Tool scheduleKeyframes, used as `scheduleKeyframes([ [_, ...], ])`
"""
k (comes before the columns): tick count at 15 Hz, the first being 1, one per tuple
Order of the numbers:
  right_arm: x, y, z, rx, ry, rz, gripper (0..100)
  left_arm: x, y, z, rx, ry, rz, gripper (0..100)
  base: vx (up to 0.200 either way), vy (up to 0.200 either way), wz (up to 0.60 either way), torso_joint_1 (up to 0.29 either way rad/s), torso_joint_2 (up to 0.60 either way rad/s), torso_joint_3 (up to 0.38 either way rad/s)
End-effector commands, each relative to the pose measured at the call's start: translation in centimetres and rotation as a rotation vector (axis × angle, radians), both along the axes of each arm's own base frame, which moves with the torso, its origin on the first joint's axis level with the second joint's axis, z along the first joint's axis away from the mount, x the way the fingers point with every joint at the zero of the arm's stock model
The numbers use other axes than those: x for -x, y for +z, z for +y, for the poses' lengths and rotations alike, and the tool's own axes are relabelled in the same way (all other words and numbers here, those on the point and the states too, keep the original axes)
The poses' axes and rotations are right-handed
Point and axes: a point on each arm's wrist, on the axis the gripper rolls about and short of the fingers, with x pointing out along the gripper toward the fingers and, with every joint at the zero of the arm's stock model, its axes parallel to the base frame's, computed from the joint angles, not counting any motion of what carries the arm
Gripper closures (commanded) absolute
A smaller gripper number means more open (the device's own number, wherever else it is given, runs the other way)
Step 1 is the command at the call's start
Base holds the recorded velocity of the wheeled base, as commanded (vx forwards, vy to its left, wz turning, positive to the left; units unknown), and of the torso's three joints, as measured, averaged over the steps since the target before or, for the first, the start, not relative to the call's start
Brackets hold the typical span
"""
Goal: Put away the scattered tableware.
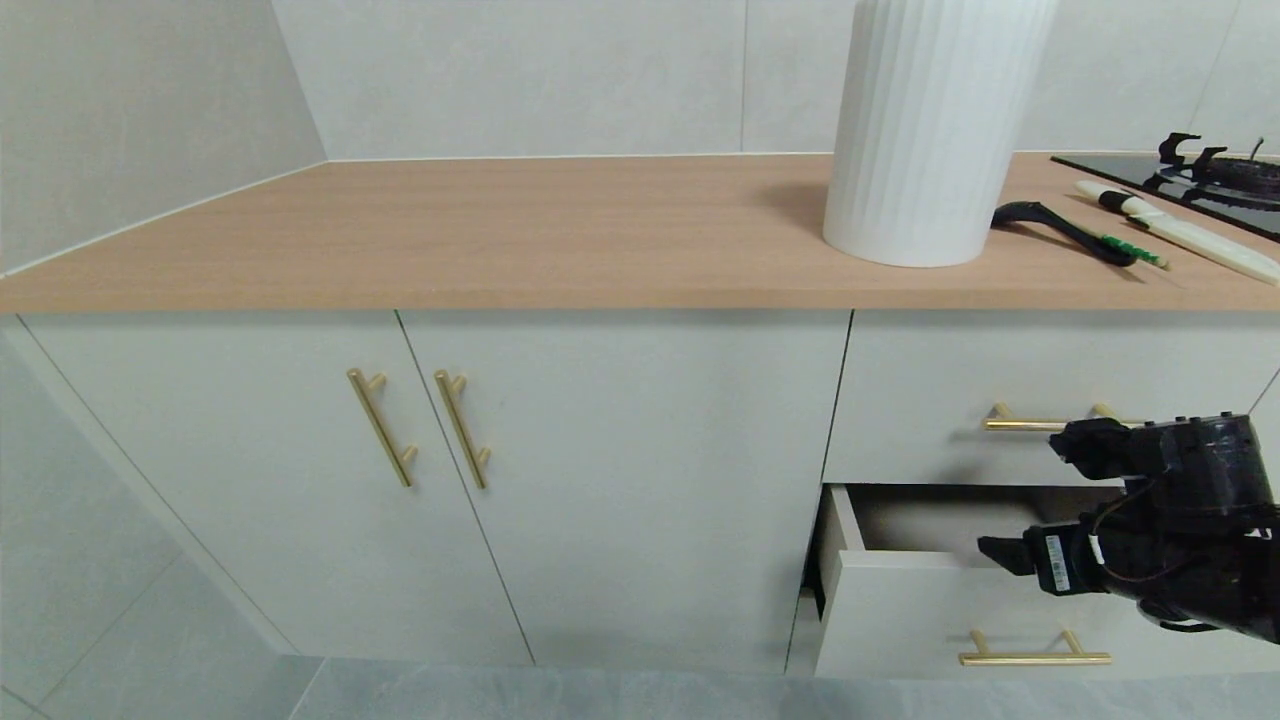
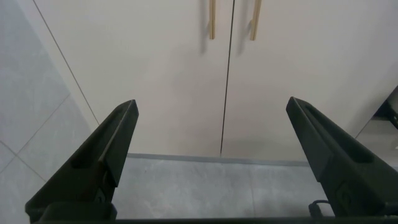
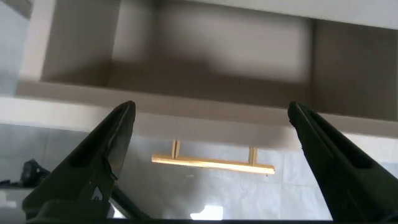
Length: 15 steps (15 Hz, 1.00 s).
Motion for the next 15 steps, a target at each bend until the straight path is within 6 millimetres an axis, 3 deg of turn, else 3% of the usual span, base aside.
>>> scheduleKeyframes([
  [1, -0.4, -1.3, 0.0, 0.010, -0.001, 0.047, 0, 0.0, 0.0, 0.0, 0.000, 0.002, 0.001, 0, 0.000, 0.000, 0.00, 0.000, 0.00, 0.000],
  [8, 0.2, -0.9, -0.1, 0.009, -0.002, 0.033, 0, 0.0, 0.0, 0.0, 0.000, 0.002, 0.001, 0, 0.000, 0.000, 0.00, 0.000, 0.00, 0.000],
  [15, -0.8, -0.4, 0.1, -0.046, -0.042, -0.071, 0, 0.0, 0.0, 0.0, 0.000, 0.001, 0.001, 0, 0.000, 0.000, 0.00, 0.000, 0.00, 0.000],
])
